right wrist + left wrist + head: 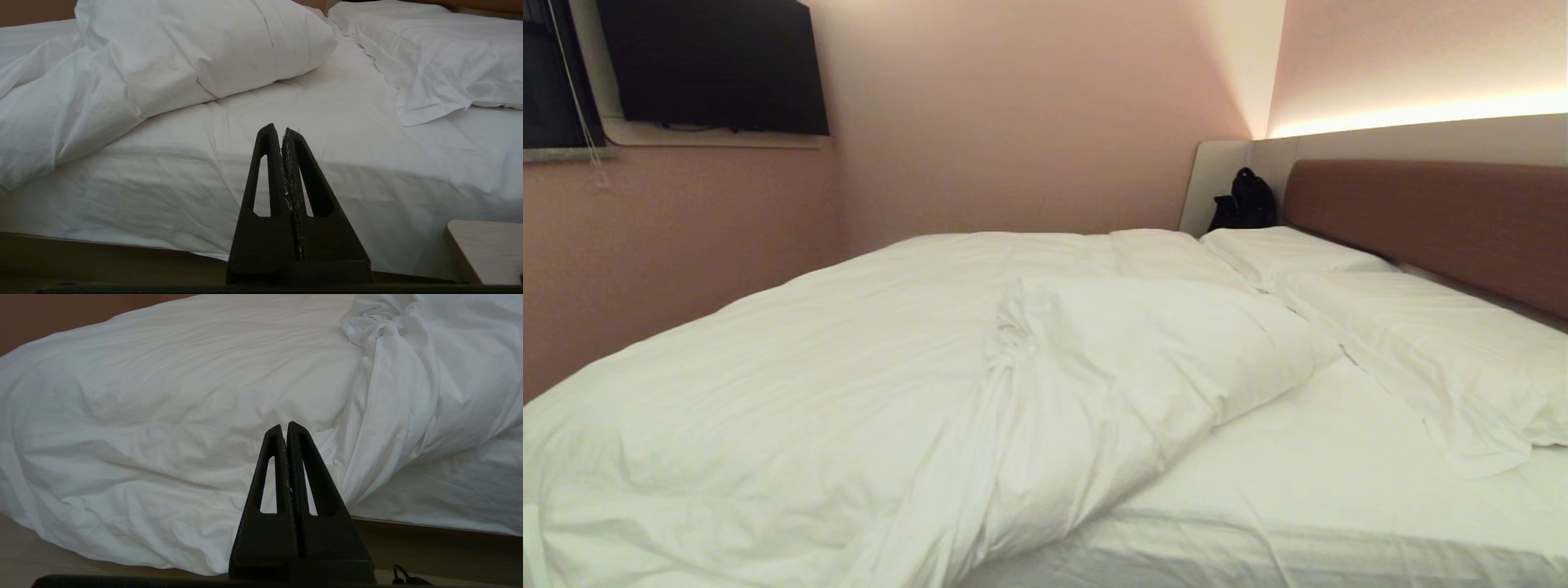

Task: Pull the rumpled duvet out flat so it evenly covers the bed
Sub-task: Hold the folded corner of the quilt

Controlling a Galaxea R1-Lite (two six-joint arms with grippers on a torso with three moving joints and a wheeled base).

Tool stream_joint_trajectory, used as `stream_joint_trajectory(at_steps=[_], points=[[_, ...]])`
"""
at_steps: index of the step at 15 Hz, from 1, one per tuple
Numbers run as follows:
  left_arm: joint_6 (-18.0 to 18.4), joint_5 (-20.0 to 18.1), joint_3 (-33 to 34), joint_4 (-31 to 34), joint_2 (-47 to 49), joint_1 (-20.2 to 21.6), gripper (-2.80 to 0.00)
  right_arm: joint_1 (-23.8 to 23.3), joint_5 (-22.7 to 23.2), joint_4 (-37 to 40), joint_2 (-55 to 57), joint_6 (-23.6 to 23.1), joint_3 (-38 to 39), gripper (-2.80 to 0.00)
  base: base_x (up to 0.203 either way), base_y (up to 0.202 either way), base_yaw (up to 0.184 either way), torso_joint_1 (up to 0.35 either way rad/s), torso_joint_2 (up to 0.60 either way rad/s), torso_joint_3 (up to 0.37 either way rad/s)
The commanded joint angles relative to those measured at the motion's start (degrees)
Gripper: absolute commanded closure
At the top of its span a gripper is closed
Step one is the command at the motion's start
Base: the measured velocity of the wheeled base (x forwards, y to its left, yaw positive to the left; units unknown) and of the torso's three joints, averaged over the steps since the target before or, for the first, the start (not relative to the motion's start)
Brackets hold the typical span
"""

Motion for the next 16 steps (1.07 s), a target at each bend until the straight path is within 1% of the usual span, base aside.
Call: stream_joint_trajectory(at_steps=[1, 5, 6, 11, 13, 14, 16], points=[[0.0, 0.0, 0.0, 0.0, 0.0, 0.0, 0.00, 0.0, 0.0, 0.0, 0.0, 0.0, 0.0, 0.00, 0.000, 0.000, 0.000, 0.000, 0.00, 0.000], [0.0, 0.0, 0.0, 0.0, 0.0, 0.0, 0.00, 0.0, 0.0, 0.0, 0.0, 0.0, 0.0, 0.00, 0.000, 0.000, 0.000, 0.000, 0.00, 0.000], [0.0, 0.1, 0.0, 0.0, 0.0, 0.0, 0.00, 0.0, 0.2, 0.2, 0.0, -1.1, 0.0, 0.00, 0.000, 0.000, 0.000, 0.000, 0.00, 0.000], [0.0, 0.0, 0.0, 0.0, 0.0, 0.0, 0.00, 0.0, 0.1, 0.3, 0.0, -0.3, -0.2, 0.00, 0.000, 0.000, 0.000, 0.000, 0.00, 0.000], [0.0, 0.0, 0.0, 0.0, 0.0, 0.0, 0.00, -0.1, -0.2, 0.6, 0.1, -1.2, -0.3, 0.00, 0.000, 0.000, 0.000, 0.000, 0.00, 0.000], [0.0, 0.1, 0.0, 0.0, 0.0, -0.1, 0.00, -0.1, 0.2, 1.3, 0.8, -2.7, -2.3, 0.00, 0.000, 0.000, 0.000, 0.000, 0.00, 0.000], [0.0, 0.0, 0.0, 0.0, 0.0, 0.0, 0.00, 0.0, 1.1, 2.4, 4.9, -3.7, -7.9, 0.00, 0.000, 0.000, 0.000, 0.000, 0.00, 0.000]])
